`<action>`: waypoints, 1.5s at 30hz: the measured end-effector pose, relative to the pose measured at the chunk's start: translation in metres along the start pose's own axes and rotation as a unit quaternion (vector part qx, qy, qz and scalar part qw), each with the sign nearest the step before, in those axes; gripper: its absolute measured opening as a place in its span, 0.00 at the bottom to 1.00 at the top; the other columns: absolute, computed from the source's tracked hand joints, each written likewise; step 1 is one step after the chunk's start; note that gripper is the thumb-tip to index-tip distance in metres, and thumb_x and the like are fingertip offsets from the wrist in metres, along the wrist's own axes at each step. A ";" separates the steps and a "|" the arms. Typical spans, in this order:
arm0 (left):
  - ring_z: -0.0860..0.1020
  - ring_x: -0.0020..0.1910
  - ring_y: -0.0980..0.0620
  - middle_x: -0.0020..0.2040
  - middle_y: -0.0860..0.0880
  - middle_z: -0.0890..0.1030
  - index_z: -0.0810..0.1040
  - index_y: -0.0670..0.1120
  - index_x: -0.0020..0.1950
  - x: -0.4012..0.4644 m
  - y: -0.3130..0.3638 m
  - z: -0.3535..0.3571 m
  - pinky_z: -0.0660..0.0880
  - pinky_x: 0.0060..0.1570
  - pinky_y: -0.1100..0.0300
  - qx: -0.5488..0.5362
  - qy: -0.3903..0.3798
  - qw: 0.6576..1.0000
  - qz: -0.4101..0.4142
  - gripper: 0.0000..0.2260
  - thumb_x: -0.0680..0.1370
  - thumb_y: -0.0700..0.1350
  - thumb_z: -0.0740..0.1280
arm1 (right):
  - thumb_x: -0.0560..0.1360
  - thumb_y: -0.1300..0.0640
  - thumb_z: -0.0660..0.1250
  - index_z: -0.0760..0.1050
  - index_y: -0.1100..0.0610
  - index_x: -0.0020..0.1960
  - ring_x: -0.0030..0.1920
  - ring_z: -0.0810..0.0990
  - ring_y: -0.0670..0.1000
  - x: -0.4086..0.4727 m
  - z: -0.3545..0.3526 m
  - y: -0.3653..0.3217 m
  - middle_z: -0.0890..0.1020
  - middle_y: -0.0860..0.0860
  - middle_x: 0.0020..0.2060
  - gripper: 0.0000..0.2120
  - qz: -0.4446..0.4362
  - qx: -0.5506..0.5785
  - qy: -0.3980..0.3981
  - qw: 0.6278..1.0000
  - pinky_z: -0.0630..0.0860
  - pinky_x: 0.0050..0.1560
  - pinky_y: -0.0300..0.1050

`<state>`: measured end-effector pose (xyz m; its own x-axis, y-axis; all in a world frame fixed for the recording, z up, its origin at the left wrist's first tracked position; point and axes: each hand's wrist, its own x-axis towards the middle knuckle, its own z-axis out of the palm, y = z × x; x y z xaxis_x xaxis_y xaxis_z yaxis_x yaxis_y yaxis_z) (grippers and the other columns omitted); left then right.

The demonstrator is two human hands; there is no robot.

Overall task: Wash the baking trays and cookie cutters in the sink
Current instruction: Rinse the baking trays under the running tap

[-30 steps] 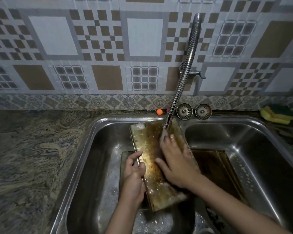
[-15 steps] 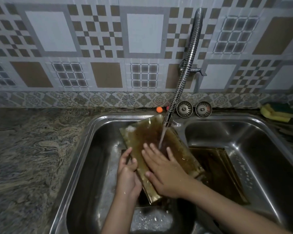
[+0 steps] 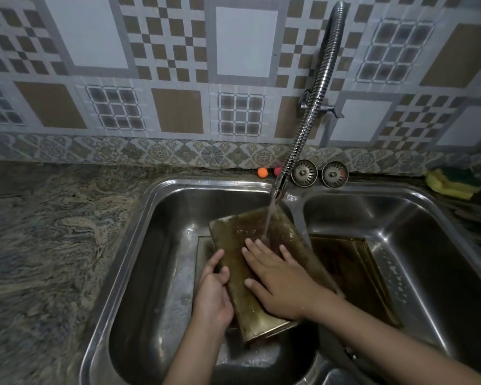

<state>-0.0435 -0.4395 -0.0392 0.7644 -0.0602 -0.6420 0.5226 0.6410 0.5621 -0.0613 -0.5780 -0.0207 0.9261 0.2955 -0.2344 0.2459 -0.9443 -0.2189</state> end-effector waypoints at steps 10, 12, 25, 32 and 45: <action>0.77 0.52 0.43 0.55 0.39 0.80 0.79 0.48 0.50 0.004 -0.004 0.004 0.75 0.52 0.48 0.109 -0.064 0.989 0.077 0.19 0.76 0.28 0.56 | 0.80 0.42 0.43 0.38 0.53 0.77 0.75 0.32 0.53 0.030 -0.004 0.001 0.36 0.52 0.76 0.31 0.087 0.026 0.082 0.992 0.36 0.73 0.64; 0.76 0.53 0.45 0.55 0.41 0.78 0.77 0.48 0.50 0.008 0.006 0.003 0.74 0.50 0.52 0.090 -0.055 0.988 0.116 0.18 0.76 0.27 0.55 | 0.78 0.41 0.41 0.39 0.51 0.78 0.75 0.32 0.50 0.017 0.008 -0.014 0.36 0.49 0.76 0.31 0.000 0.006 0.103 0.995 0.34 0.73 0.59; 0.76 0.53 0.46 0.56 0.42 0.79 0.79 0.49 0.48 0.013 0.004 -0.002 0.73 0.56 0.50 0.136 -0.046 0.979 0.148 0.20 0.74 0.25 0.57 | 0.75 0.37 0.37 0.31 0.51 0.75 0.73 0.28 0.50 0.007 0.012 0.005 0.30 0.48 0.74 0.34 0.077 0.044 0.097 0.991 0.32 0.71 0.60; 0.77 0.51 0.43 0.54 0.42 0.78 0.76 0.49 0.50 0.012 0.024 -0.016 0.72 0.57 0.42 0.101 0.015 0.987 0.126 0.16 0.78 0.30 0.55 | 0.77 0.35 0.37 0.45 0.45 0.77 0.77 0.41 0.48 -0.037 0.048 0.013 0.44 0.45 0.77 0.31 -0.031 -0.006 0.108 0.994 0.40 0.73 0.58; 0.77 0.52 0.43 0.52 0.44 0.79 0.75 0.51 0.57 0.019 0.025 -0.027 0.75 0.50 0.45 0.096 0.013 0.995 0.019 0.17 0.80 0.34 0.53 | 0.78 0.57 0.60 0.70 0.45 0.68 0.56 0.80 0.43 -0.033 0.019 0.029 0.77 0.44 0.60 0.19 0.110 0.724 0.161 0.662 0.78 0.49 0.39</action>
<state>-0.0262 -0.4040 -0.0510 0.7765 -0.0164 -0.6299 0.5573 0.4843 0.6744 -0.0902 -0.6121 -0.0378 0.9641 -0.0923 -0.2491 -0.2214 0.2389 -0.9455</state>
